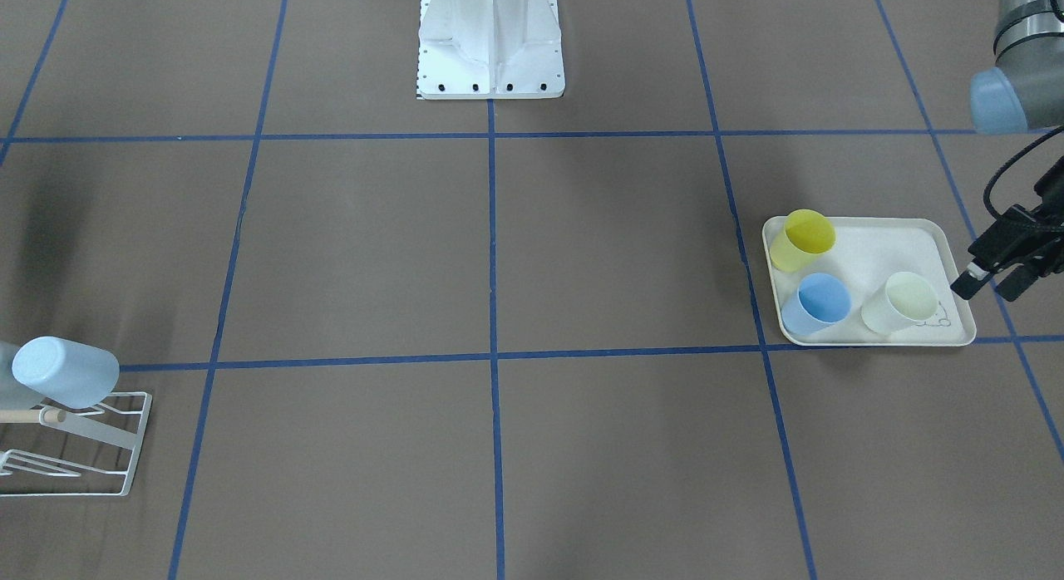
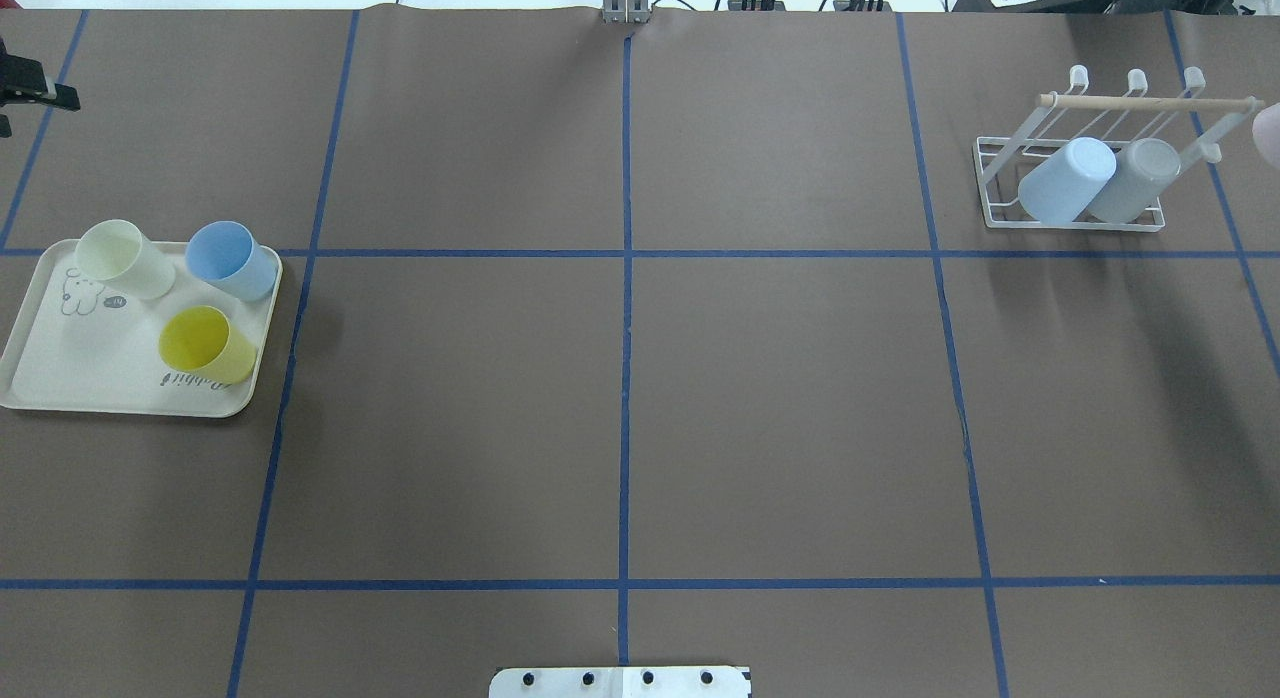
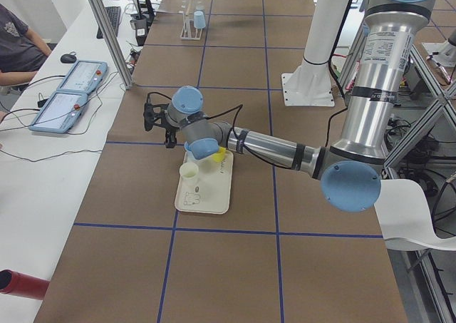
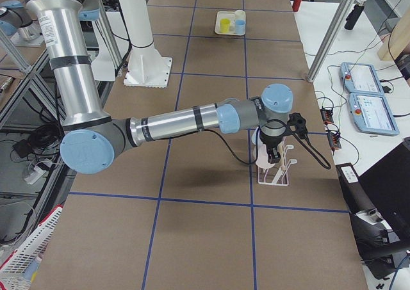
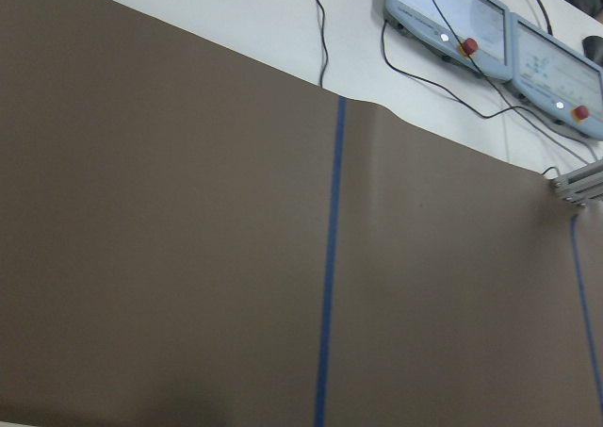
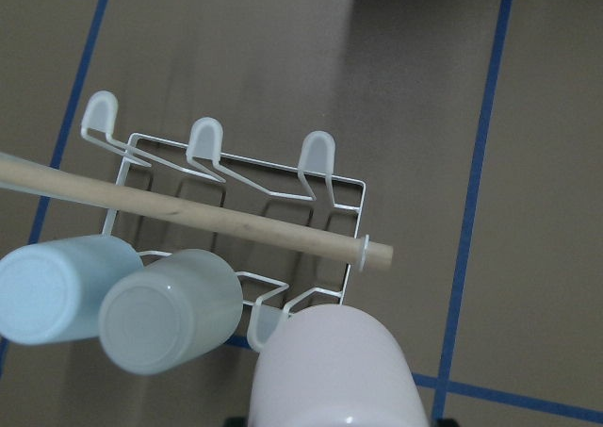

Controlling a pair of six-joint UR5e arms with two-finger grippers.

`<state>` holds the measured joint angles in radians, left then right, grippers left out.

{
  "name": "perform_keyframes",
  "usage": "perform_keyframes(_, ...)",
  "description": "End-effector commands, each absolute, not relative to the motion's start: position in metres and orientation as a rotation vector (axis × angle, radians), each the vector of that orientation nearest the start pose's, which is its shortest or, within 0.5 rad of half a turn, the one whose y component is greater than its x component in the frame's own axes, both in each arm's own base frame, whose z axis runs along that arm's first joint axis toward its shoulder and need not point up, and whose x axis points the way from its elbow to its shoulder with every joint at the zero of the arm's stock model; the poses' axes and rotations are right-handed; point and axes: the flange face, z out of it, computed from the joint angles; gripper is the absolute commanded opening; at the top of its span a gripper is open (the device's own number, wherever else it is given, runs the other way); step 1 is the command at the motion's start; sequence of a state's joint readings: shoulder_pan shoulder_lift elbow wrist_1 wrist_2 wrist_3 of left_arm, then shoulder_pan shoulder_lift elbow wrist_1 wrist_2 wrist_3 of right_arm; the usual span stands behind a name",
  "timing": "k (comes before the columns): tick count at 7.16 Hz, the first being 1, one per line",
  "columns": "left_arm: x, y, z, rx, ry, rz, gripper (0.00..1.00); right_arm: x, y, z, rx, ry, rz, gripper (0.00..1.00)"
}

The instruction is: Transfer IKEA cup to right arm and place on rack

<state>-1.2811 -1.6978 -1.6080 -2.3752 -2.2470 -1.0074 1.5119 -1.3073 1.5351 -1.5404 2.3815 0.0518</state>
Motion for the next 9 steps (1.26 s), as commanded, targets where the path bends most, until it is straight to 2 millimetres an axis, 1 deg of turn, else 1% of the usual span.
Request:
perform_keyframes(1, 0.089, -0.547, 0.506, 0.358, 1.001, -0.279, 1.0, 0.019, -0.631, 0.537, 0.147, -0.852, -0.095, 0.26)
perform_keyframes(2, 0.088, -0.546, 0.509, 0.353, 0.998, -0.282, 1.0, 0.001, -0.631, 0.539, 0.128, -0.864, -0.115, 0.26)
perform_keyframes(3, 0.089, -0.545, 0.51, 0.357, 0.993, -0.284, 1.0, -0.007, -0.632, 0.542, 0.116, -0.866, -0.123, 0.26)
perform_keyframes(6, 0.088, -0.544, 0.512, 0.356, 0.989, -0.291, 1.0, -0.015, -0.632, 0.548, 0.101, -0.865, -0.134, 0.26)
perform_keyframes(7, 0.088, -0.544, 0.512, 0.356, 0.989, -0.291, 1.0, -0.023, -0.633, 0.547, 0.096, -0.864, -0.141, 0.26)
perform_keyframes(9, 0.089, -0.543, 0.512, 0.353, 0.989, -0.288, 1.0, -0.033, -0.643, 0.548, 0.088, -0.86, -0.154, 0.26)
